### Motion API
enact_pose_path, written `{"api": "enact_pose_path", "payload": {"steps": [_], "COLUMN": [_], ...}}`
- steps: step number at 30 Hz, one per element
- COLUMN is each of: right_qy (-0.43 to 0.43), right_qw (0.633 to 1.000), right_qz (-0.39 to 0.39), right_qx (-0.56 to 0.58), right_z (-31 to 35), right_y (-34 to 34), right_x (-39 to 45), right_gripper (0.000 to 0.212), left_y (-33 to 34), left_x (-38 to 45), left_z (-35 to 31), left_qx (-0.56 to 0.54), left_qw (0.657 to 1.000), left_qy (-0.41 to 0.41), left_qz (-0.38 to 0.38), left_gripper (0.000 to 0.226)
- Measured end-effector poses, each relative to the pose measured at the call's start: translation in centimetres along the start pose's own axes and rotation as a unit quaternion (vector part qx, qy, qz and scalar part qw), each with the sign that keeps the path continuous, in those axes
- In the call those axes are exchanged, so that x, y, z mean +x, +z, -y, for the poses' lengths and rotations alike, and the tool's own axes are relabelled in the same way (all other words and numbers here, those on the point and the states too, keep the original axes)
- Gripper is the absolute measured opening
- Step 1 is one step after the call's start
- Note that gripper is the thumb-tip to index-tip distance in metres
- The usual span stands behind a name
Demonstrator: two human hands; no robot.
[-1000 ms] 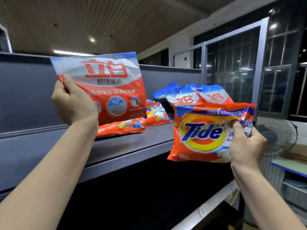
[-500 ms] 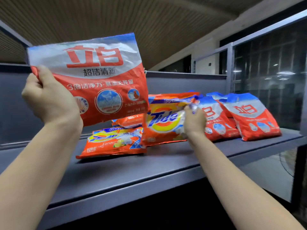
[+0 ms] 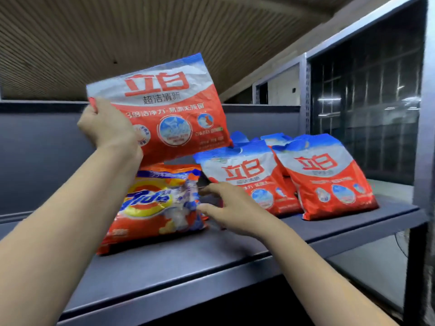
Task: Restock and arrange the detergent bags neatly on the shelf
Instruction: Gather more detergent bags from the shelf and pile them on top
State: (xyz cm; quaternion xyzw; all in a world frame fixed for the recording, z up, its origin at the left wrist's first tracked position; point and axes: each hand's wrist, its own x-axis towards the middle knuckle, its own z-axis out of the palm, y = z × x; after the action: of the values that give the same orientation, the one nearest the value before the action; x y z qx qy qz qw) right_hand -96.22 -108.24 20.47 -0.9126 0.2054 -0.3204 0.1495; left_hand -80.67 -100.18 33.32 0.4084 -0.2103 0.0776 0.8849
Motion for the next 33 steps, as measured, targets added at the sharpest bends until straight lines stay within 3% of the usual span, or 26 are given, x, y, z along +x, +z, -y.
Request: {"api": "enact_pose_path", "payload": {"steps": [1,5,7,8,10,12,13,15,18,23,27,33], "right_qy": [-0.008,0.001,0.021,0.033,0.046,0.057,0.064,0.078,0.08,0.067,0.056,0.047], "right_qw": [1.0,0.998,0.997,0.996,0.997,0.997,0.997,0.997,0.997,0.998,0.998,0.996], "right_qz": [-0.011,-0.055,-0.077,-0.081,-0.066,-0.047,-0.038,-0.026,-0.018,-0.018,-0.026,-0.074], "right_qx": [0.005,0.021,0.023,0.024,0.005,-0.004,-0.004,-0.002,0.001,0.002,0.004,0.025], "right_z": [-0.8,-4.6,-6.6,-7.5,-9.2,-10.5,-11.0,-11.7,-12.1,-12.4,-11.9,-9.9], "right_y": [-1.1,-4.6,-5.6,-6.0,-6.3,-6.4,-6.4,-6.3,-6.0,-5.9,-5.8,-5.2], "right_x": [-0.6,-2.0,-2.3,-2.3,-2.3,-2.1,-2.1,-2.0,-2.0,-2.2,-2.2,-2.6], "right_gripper": [0.037,0.03,0.031,0.034,0.041,0.046,0.047,0.048,0.05,0.049,0.047,0.042], "left_y": [1.9,8.8,10.6,11.1,11.2,10.7,10.4,9.8,9.3,8.1,6.9,3.8], "left_x": [-0.3,-1.6,-3.1,-4.2,-6.6,-8.1,-8.2,-7.7,-7.4,-8.7,-9.0,-9.7], "left_z": [0.4,4.8,8.4,10.4,14.2,16.3,16.5,16.5,16.4,15.8,13.9,10.6], "left_qx": [-0.029,0.09,0.259,0.354,0.525,0.616,0.633,0.646,0.641,0.6,0.606,0.599], "left_qw": [0.999,0.995,0.964,0.929,0.817,0.704,0.672,0.641,0.641,0.689,0.696,0.719], "left_qy": [-0.015,-0.042,-0.025,-0.012,0.043,0.101,0.112,0.13,0.152,0.168,0.176,0.169], "left_qz": [-0.01,-0.012,0.042,0.106,0.234,0.338,0.368,0.394,0.394,0.37,0.343,0.309], "left_gripper": [0.028,0.039,0.048,0.066,0.091,0.091,0.09,0.09,0.085,0.071,0.052,0.036]}}
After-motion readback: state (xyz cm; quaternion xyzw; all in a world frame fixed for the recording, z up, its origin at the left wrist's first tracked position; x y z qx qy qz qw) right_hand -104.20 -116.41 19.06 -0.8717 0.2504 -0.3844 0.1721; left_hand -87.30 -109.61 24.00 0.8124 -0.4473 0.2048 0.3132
